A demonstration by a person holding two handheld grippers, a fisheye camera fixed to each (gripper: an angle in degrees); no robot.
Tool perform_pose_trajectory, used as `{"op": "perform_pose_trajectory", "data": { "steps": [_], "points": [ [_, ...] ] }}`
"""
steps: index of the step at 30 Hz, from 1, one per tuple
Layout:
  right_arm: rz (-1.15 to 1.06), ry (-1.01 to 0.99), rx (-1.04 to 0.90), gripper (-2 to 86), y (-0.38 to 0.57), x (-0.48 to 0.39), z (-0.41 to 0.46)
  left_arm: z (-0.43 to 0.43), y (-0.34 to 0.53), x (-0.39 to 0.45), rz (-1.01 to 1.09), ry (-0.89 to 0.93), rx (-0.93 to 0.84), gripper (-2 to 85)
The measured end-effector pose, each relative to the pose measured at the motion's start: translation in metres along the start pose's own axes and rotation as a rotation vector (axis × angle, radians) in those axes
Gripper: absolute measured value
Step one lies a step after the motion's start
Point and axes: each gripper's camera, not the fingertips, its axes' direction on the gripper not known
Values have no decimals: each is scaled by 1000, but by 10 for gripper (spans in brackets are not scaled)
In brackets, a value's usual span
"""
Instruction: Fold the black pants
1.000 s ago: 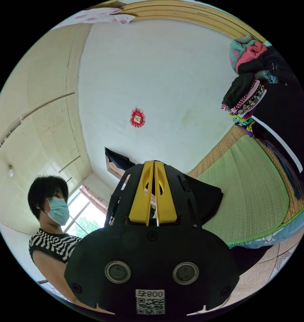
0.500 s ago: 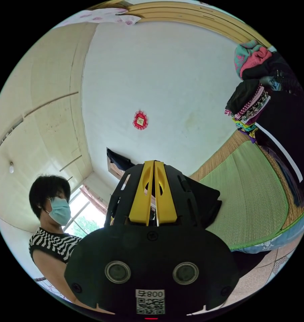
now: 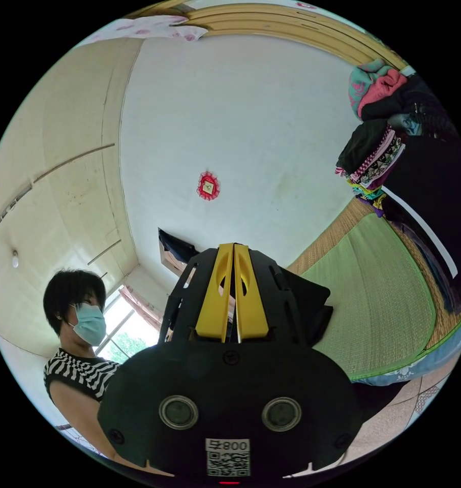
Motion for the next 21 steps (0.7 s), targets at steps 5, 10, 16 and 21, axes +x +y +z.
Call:
{"op": "perform_pose_trajectory", "data": {
  "steps": [5,10,16,21],
  "points": [
    [-7,-1,10,-1,-2,2,-5,4,-10,-2,-15,-11,14,0],
    [-16,-1,17,-1,-4,3,-8,10,-22,-4,-19,-21,20,0],
    [-25,6,19,-1,-5,5,-4,21,-39,-11,-37,-38,32,1],
    [-24,14,13,-1,-4,9,6,32,-55,-18,-58,-49,35,1]
  ]
}}
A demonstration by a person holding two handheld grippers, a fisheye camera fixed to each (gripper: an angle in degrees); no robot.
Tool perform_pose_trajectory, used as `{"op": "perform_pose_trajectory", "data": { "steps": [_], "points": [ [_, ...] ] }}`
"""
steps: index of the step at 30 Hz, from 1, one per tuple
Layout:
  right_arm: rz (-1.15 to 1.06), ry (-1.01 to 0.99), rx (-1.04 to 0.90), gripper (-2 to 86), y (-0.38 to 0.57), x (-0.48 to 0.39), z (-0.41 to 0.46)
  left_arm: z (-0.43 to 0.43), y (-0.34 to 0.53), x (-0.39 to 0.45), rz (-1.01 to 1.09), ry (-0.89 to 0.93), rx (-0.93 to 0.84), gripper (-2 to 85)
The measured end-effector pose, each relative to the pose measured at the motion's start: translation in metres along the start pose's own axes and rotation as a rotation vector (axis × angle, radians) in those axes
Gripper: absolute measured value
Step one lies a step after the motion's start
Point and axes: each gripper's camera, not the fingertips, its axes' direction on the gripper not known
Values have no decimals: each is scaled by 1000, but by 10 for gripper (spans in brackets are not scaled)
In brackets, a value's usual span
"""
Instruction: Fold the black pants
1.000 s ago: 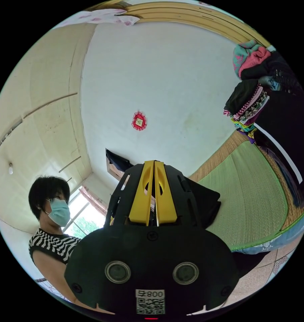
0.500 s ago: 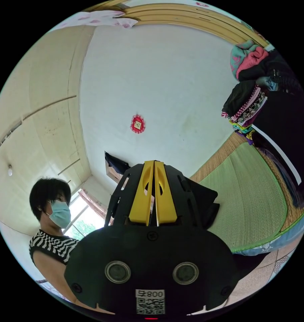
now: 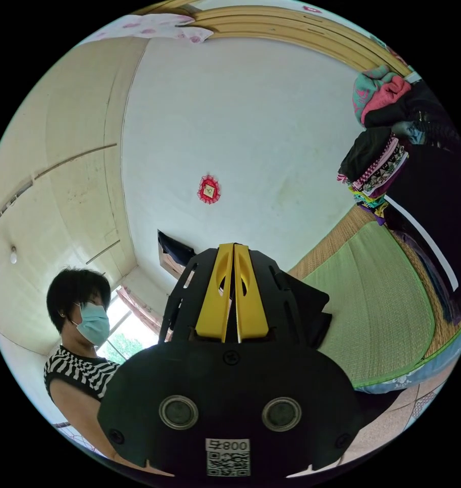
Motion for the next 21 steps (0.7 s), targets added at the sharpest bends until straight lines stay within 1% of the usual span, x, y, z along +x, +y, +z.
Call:
{"op": "perform_pose_trajectory", "data": {
  "steps": [12,21],
  "points": [
    [9,14,-18,-1,16,3,33,36,-43,-12,-39,-13,2,1],
    [-32,-7,2,-1,31,-18,67,69,-91,-13,-6,-20,13,1]
  ]
}}
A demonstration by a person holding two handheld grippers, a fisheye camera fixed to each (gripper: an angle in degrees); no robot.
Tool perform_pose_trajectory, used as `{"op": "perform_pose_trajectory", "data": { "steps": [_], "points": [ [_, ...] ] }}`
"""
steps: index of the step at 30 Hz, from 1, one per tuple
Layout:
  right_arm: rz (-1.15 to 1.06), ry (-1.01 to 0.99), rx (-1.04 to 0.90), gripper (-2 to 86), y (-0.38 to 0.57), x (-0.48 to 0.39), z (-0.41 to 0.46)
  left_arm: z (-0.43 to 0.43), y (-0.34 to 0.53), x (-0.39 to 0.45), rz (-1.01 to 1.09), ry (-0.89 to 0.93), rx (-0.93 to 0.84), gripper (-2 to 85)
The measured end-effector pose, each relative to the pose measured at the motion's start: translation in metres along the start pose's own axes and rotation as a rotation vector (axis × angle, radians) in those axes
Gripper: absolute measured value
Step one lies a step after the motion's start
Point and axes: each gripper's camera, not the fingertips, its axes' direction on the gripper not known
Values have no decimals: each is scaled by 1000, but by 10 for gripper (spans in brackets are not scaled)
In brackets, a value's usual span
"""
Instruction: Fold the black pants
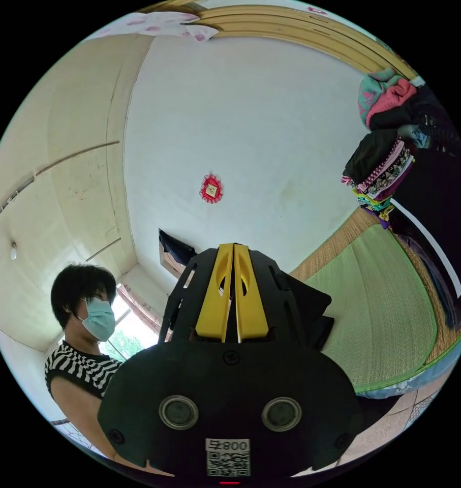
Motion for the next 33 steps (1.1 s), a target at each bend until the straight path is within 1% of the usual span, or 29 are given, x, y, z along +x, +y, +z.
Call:
{"op": "perform_pose_trajectory", "data": {
  "steps": [6,10,12,13,14,15,16,17,18,19,21,22,23,25,26,27,28,30,33],
  "points": [
    [-47,34,-11,-1,-8,-10,54,51,-67,-9,64,-39,-13,2],
    [-75,105,-33,0,-40,1,116,122,-134,-42,36,-106,-48,5],
    [-72,175,-65,1,-77,20,178,161,-162,-62,20,-173,-74,8],
    [-68,195,-77,1,-86,27,196,189,-180,-76,25,-251,-112,12],
    [-57,264,-124,2,-104,43,234,216,-194,-91,22,-345,-141,18],
    [-40,339,-180,3,-117,61,277,229,-200,-99,19,-388,-158,21],
    [-31,379,-209,3,-122,71,298,253,-209,-116,13,-467,-196,30],
    [0,458,-251,5,-125,92,338,273,-214,-134,-27,-526,-228,40],
    [21,510,-267,6,-123,111,372,280,-216,-142,-47,-542,-238,46],
    [36,526,-272,8,-120,121,388,291,-216,-157,-65,-550,-248,53],
    [70,527,-309,15,-95,152,442,304,-211,-175,-78,-539,-285,60],
    [68,526,-330,17,-86,158,455,310,-204,-188,-84,-511,-339,63],
    [49,536,-390,21,-63,167,481,314,-194,-200,-93,-500,-400,65],
    [8,557,-512,28,-16,176,517,312,-177,-216,-116,-530,-464,68],
    [-19,569,-620,33,23,180,541,306,-166,-227,-143,-535,-493,70],
    [-38,583,-717,40,66,180,560,302,-161,-232,-161,-541,-500,71],
    [-49,581,-760,44,88,179,569,292,-152,-241,-208,-559,-495,73],
    [-56,564,-926,62,170,172,599,277,-141,-252,-275,-575,-475,79],
    [-56,534,-1020,74,251,151,625,256,-131,-264,-356,-621,-422,95]
  ]
}}
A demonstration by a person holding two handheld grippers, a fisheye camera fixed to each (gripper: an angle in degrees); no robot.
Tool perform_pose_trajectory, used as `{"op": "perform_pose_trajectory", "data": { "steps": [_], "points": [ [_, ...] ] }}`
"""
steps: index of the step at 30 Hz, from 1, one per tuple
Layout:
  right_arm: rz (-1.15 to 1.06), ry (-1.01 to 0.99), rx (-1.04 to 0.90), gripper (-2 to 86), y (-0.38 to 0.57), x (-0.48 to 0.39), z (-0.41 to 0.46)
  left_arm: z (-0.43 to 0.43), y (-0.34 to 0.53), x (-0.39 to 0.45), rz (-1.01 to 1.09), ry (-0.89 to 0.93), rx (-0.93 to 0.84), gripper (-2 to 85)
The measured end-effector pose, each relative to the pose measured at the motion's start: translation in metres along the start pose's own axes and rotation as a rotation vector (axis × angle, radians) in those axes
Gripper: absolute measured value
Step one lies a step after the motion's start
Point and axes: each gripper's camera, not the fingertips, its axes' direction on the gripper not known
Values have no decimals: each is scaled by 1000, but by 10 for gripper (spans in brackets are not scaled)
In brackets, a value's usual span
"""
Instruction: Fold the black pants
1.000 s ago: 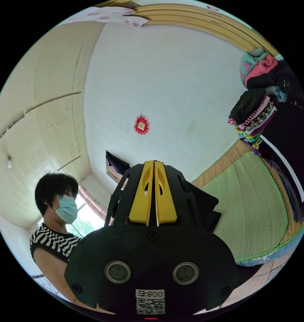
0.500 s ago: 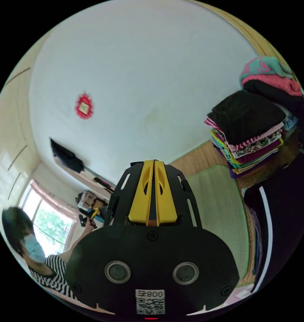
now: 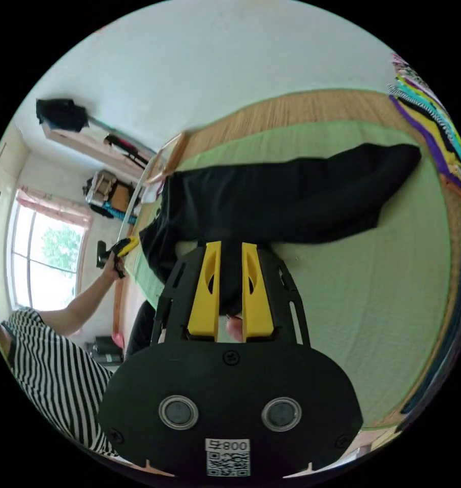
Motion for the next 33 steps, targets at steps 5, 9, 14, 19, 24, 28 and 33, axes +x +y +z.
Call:
{"op": "perform_pose_trajectory", "data": {
  "steps": [5,9,14,19,24,28,33],
  "points": [
    [-31,72,-107,88,9,-66,74,17,-12,-19,-83,0,-65,112],
    [-10,145,-148,92,4,-103,116,32,-27,-22,-114,46,-88,89],
    [-19,271,-201,83,-12,-137,152,40,-45,-26,-116,57,-105,39],
    [-2,322,-272,12,-18,-153,177,25,-52,-30,-103,167,-61,28],
    [29,215,-150,2,-12,-162,104,-11,-57,-24,-18,273,12,26],
    [56,211,-28,5,11,-165,24,-44,-48,-29,40,288,72,26],
    [-29,220,-31,51,15,-204,44,-46,-29,-62,-61,328,80,27]
  ]
}}
